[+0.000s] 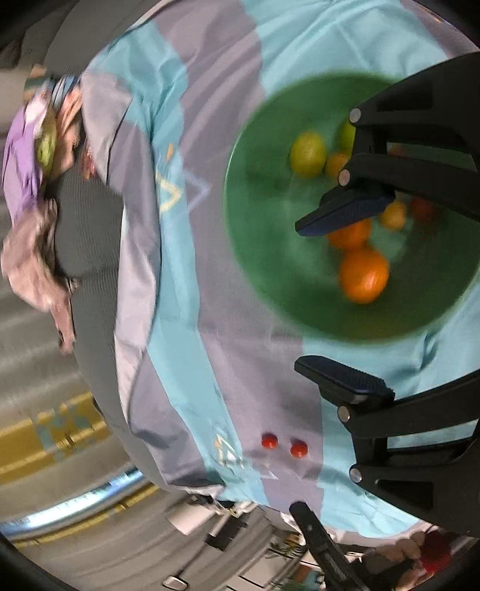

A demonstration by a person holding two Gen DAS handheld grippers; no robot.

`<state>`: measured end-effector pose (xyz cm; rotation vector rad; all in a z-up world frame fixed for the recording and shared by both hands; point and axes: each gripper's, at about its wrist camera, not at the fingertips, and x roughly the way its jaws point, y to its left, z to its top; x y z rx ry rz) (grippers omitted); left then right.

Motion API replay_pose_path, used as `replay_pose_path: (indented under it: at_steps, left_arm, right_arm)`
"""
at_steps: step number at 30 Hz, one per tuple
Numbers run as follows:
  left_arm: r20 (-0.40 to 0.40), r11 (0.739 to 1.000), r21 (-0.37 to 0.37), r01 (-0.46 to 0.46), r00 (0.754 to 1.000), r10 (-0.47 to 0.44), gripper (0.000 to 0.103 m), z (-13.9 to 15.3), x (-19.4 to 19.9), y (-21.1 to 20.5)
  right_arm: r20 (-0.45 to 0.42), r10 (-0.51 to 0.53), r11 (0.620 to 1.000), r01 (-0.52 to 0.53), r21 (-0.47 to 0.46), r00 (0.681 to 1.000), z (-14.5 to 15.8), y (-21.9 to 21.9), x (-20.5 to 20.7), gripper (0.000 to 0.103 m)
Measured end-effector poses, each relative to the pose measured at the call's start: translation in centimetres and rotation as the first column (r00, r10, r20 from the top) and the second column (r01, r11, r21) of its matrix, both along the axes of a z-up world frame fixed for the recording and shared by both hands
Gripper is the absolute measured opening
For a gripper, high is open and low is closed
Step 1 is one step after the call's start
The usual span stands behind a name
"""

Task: Organize fruits
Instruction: 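Open both tools to drop the red tomatoes into the bowl, then close the left tool on a remaining red tomato while the right tool grasps the last one, then carry both held red tomatoes over the green bowl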

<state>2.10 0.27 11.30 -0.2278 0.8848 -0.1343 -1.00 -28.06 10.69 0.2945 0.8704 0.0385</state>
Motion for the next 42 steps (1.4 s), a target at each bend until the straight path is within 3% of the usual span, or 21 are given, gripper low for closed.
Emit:
replay_pose_path:
  at_steps: [4, 9, 11, 12, 15, 21, 28, 32, 42]
  left_arm:
    - [-0.069, 0.996, -0.063, -0.063, 0.996, 0.059, 0.056, -2.4, 2.2, 3.1]
    - [-0.13, 0.994, -0.095, -0.055, 0.991, 0.042, 0.056, -5.0, 4.6, 3.5]
    - [-0.128, 0.995, -0.099, -0.029, 0.992, 0.016, 0.054, -5.7, 5.1, 3.0]
    - [-0.126, 0.995, -0.098, -0.019, 0.992, 0.006, 0.054, -6.0, 5.2, 2.8]
    - [-0.151, 0.996, -0.083, -0.019, 0.989, 0.006, 0.049, -7.0, 5.9, 2.7]
    - [-0.191, 0.991, -0.129, -0.04, 0.981, 0.015, 0.044, -8.2, 7.1, 3.6]
    - [-0.226, 0.992, -0.114, -0.047, 0.974, 0.02, 0.037, -9.7, 7.5, 3.5]
    - [-0.214, 0.992, -0.117, -0.054, 0.976, 0.028, 0.028, -10.1, 7.8, 3.3]
    - [-0.207, 0.992, -0.118, -0.053, 0.978, 0.028, 0.027, -9.7, 7.0, 2.9]
  right_arm:
    - [-0.039, 0.124, 0.992, -0.124, 0.012, 0.992, 0.4, 4.9, 3.9, 0.068]
    - [-0.088, 0.3, 0.951, -0.29, 0.11, 0.95, -0.5, 11.7, 10.1, 0.065]
    - [-0.127, 0.347, 0.933, -0.328, 0.149, 0.929, -1.6, 13.9, 12.5, 0.058]
    - [-0.141, 0.364, 0.927, -0.342, 0.157, 0.921, -2.1, 14.9, 13.4, 0.051]
    - [-0.208, 0.412, 0.909, -0.384, 0.163, 0.887, -4.4, 18.0, 16.5, 0.043]
    - [-0.277, 0.463, 0.887, -0.44, 0.144, 0.842, -7.5, 21.2, 19.9, 0.039]
    - [-0.306, 0.478, 0.878, -0.462, 0.127, 0.823, -9.7, 22.4, 21.5, 0.038]
    - [-0.283, 0.48, 0.875, -0.476, 0.087, 0.831, -9.7, 22.6, 21.4, 0.025]
    - [-0.257, 0.435, 0.9, -0.421, 0.112, 0.863, -8.7, 19.6, 19.5, 0.026]
